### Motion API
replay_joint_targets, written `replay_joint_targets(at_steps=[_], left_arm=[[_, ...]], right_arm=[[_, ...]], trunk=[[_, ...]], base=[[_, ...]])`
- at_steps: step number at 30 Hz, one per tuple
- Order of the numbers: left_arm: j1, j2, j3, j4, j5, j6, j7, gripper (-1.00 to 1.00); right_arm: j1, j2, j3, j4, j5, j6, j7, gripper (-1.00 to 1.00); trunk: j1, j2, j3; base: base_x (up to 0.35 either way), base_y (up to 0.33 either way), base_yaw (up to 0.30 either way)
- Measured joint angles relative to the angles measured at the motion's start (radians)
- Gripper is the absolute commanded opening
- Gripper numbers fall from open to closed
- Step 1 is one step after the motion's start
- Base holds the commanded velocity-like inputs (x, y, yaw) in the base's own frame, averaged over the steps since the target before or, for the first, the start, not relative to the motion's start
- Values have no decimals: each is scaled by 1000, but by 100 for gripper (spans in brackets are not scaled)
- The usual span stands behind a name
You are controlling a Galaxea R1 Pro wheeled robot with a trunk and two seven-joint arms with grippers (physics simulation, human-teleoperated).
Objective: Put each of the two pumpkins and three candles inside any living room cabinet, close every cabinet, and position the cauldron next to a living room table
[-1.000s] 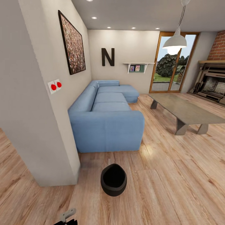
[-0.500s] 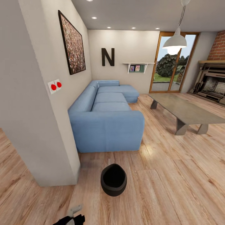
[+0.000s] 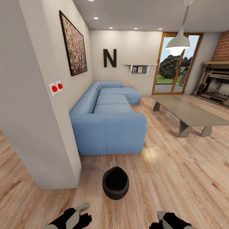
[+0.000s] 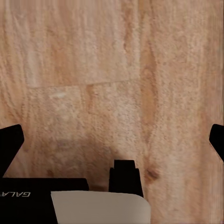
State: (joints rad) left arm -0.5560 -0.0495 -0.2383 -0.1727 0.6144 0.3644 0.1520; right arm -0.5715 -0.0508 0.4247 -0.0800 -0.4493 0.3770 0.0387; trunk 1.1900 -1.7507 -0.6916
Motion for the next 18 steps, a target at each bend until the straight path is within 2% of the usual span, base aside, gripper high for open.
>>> replay_joint_targets(at_steps=[4,8,11,13,16,18], left_arm=[[-7,1,0,-2,0,45,0,100],[-11,-1,0,-3,0,63,0,100],[-15,-1,0,-6,0,65,0,100],[-30,-1,0,-9,1,66,-3,100],[-83,-4,0,-11,1,67,-10,100],[-105,-15,-1,-17,1,63,-12,100]], right_arm=[[-38,13,-1,-58,-3,70,-26,100],[-128,30,-4,-64,-4,130,-30,100],[-138,38,-4,-64,-4,137,-30,100],[-146,47,-1,-65,-9,141,-31,100],[-165,74,-5,-65,-7,144,-31,100],[-173,89,-5,-66,-7,145,-32,100]], trunk=[[0,0,0],[0,0,0],[0,0,0],[0,0,0],[0,0,0],[0,0,0]], base=[[0,0,0],[0,0,0],[0,0,0],[0,0,0],[0,0,0],[0,0,0]])
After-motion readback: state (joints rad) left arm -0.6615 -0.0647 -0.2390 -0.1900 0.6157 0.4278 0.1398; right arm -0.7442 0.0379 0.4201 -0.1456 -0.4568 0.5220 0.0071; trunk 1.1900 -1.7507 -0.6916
